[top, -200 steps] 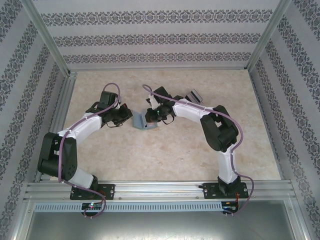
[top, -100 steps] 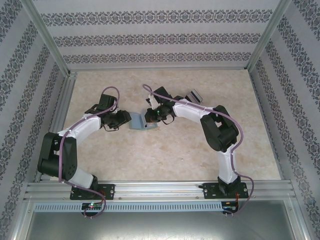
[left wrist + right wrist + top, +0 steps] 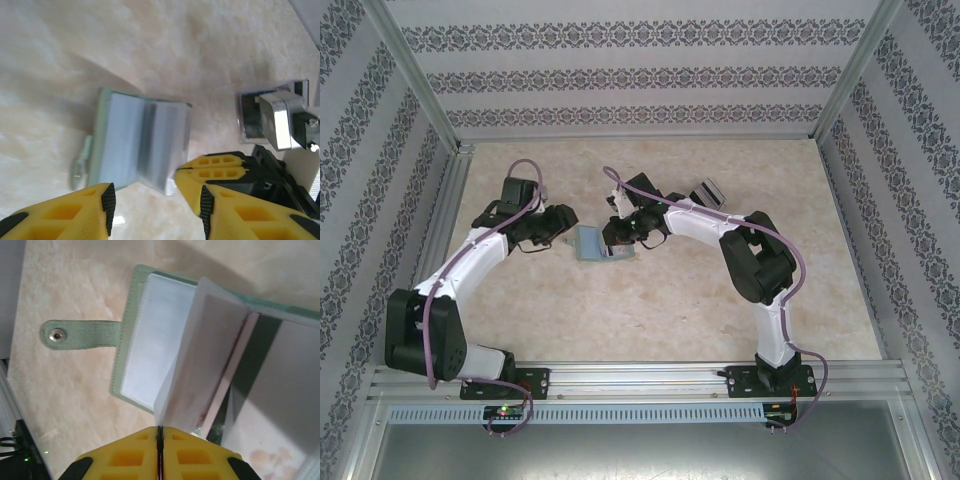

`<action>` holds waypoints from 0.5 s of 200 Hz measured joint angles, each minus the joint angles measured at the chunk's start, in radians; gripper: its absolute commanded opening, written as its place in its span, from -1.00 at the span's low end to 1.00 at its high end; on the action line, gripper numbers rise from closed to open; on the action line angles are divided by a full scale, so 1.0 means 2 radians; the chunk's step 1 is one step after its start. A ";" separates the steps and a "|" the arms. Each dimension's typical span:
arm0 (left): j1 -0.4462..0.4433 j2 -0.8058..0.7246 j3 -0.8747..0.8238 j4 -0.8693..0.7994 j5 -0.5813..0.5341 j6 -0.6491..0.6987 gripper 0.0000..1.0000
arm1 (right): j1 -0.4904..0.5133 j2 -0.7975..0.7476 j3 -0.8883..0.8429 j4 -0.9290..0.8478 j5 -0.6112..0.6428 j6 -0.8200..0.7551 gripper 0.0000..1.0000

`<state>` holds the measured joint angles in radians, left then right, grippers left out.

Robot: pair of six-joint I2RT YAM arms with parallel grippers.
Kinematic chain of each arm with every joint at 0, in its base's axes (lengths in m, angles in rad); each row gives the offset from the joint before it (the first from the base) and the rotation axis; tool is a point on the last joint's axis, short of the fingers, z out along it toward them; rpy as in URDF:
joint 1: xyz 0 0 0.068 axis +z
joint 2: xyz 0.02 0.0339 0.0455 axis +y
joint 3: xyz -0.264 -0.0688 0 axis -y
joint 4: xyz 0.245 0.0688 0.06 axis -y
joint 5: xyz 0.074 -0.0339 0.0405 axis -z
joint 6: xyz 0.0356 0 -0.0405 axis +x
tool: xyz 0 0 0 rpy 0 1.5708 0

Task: Put the credit cards into the card holder
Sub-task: Turn over the card slot at the card holder.

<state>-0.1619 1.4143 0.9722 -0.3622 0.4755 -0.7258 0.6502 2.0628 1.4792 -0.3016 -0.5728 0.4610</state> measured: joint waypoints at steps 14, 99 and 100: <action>-0.013 0.022 0.000 0.010 0.013 -0.007 -0.04 | 0.000 0.004 0.000 0.004 -0.006 0.004 -0.77; -0.041 0.136 0.011 0.063 0.044 -0.034 -0.36 | -0.004 0.006 0.000 0.003 -0.004 0.007 -0.77; -0.041 0.137 0.011 0.063 0.044 -0.034 -0.36 | -0.004 0.006 0.000 0.003 -0.004 0.007 -0.77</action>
<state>-0.2432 1.6878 0.9951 -0.2359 0.5632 -0.7937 0.6430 2.0747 1.4796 -0.2958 -0.5816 0.4759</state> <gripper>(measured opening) 0.318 0.116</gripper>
